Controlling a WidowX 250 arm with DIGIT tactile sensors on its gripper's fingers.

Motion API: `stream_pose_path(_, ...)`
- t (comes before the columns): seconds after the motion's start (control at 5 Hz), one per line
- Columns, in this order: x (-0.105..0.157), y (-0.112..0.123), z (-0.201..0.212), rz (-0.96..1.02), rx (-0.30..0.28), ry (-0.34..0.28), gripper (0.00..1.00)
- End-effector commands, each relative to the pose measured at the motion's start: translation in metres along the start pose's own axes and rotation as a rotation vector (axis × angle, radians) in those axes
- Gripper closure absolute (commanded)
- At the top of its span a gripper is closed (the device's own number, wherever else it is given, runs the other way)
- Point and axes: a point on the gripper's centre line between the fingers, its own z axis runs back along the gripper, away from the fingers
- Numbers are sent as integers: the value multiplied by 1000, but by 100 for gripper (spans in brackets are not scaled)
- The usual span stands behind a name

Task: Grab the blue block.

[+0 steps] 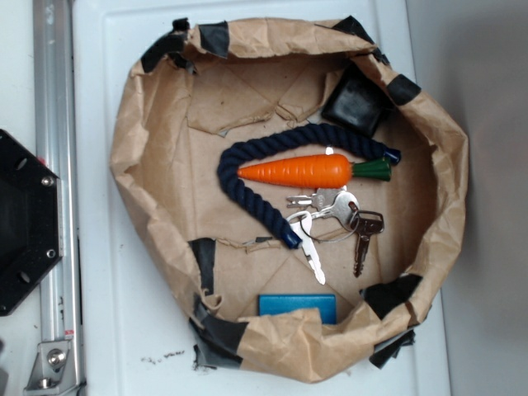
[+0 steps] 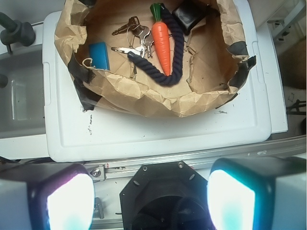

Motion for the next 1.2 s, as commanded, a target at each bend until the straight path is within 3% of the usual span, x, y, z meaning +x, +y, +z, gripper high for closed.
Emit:
stream_pose_path(0.0, 0, 0, 0, 0, 0, 0, 0)
stream_pose_path(0.2, 45, 7, -38, 35, 15, 64, 0)
stream_pose_path(0.4, 95, 22, -76, 80, -68, -6, 0)
stream_pose_path(0.6, 120, 19, -101, 44, -123, -8, 0)
stream_pose_path(1.0, 121, -31, -143, -130, -235, 21, 0)
